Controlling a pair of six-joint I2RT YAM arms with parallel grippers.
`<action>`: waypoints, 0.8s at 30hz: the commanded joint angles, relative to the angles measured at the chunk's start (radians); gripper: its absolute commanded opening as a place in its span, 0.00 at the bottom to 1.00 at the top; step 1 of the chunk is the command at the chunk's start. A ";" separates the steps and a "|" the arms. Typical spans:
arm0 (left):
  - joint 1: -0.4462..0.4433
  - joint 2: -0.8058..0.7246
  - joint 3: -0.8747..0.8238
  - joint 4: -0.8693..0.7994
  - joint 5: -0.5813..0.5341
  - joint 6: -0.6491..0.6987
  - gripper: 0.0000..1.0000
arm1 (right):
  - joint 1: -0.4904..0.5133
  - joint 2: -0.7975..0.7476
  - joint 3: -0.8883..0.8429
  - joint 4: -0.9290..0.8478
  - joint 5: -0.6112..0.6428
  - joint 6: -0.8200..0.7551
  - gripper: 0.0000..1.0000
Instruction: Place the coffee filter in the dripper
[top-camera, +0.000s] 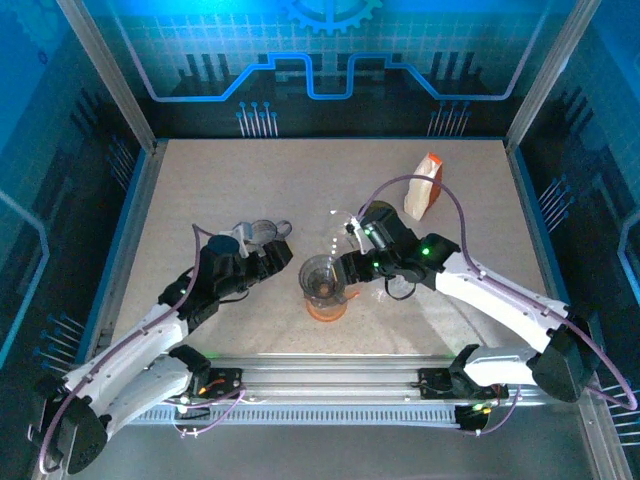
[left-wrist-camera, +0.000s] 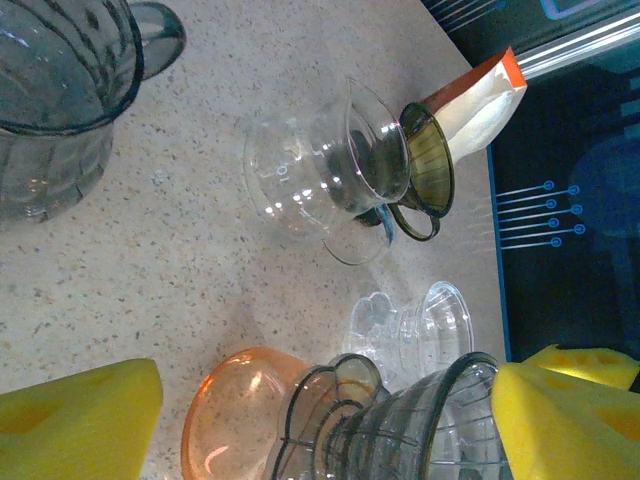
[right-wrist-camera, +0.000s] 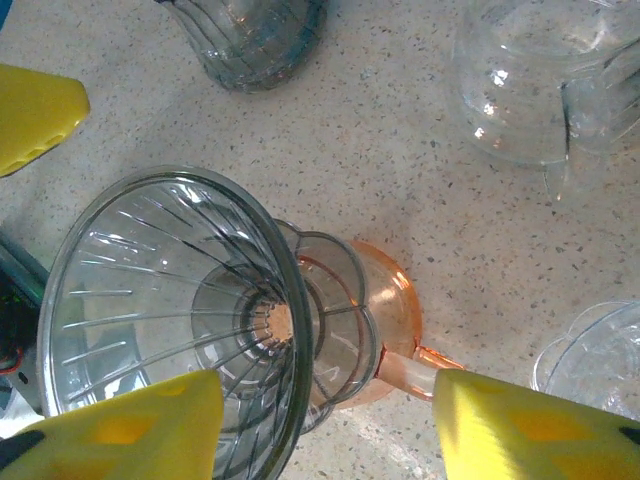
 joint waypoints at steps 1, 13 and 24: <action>-0.022 0.039 -0.008 0.084 0.057 -0.017 0.83 | -0.006 -0.028 -0.016 -0.026 0.039 -0.008 0.54; -0.097 0.132 0.056 0.134 0.060 -0.022 0.81 | -0.004 -0.035 -0.022 -0.029 0.058 -0.011 0.49; -0.136 0.151 0.097 0.151 0.068 -0.034 0.78 | -0.002 -0.044 -0.022 -0.020 0.077 -0.011 0.54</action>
